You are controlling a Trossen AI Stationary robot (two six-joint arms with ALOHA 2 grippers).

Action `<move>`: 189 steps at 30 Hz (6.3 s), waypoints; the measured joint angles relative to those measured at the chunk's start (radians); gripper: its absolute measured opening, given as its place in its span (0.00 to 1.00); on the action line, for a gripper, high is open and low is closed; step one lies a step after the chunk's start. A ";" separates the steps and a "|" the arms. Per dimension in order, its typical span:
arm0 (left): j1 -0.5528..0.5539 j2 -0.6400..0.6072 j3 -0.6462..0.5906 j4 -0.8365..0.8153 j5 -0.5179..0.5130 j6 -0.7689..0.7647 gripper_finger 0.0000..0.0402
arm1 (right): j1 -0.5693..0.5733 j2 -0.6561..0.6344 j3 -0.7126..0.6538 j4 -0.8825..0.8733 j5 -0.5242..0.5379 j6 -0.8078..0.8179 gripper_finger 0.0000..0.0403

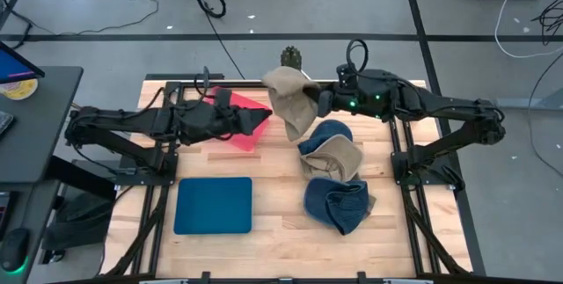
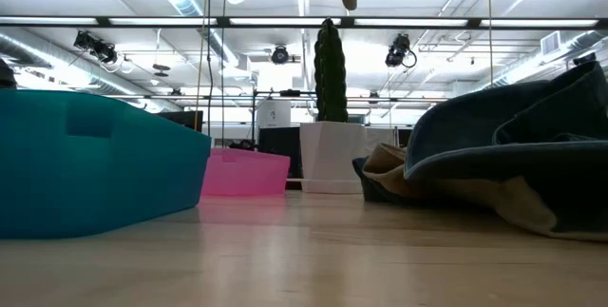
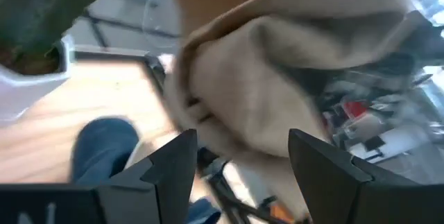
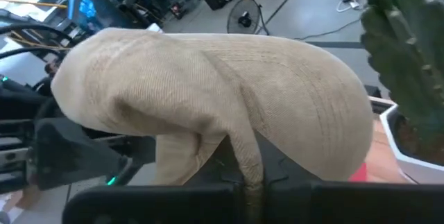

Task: Pick & Place hat
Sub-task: Put the top brown cap into the blue bin

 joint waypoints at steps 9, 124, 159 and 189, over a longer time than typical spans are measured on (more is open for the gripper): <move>0.010 0.047 -0.003 0.108 -0.006 -0.049 0.58 | 0.023 0.000 0.000 0.031 0.000 -0.016 0.00; -0.226 -0.109 -0.003 -0.273 0.335 0.151 0.05 | 0.126 -0.096 -0.148 -0.375 -0.368 -0.720 0.00; -0.839 -0.110 -0.225 -0.698 -0.375 -0.631 0.05 | 0.157 -0.096 -0.274 -0.099 -0.379 -0.572 0.00; -0.949 -0.122 -0.266 -0.626 -0.361 -0.761 0.05 | 0.156 -0.096 -0.274 -0.048 -0.374 -0.543 0.00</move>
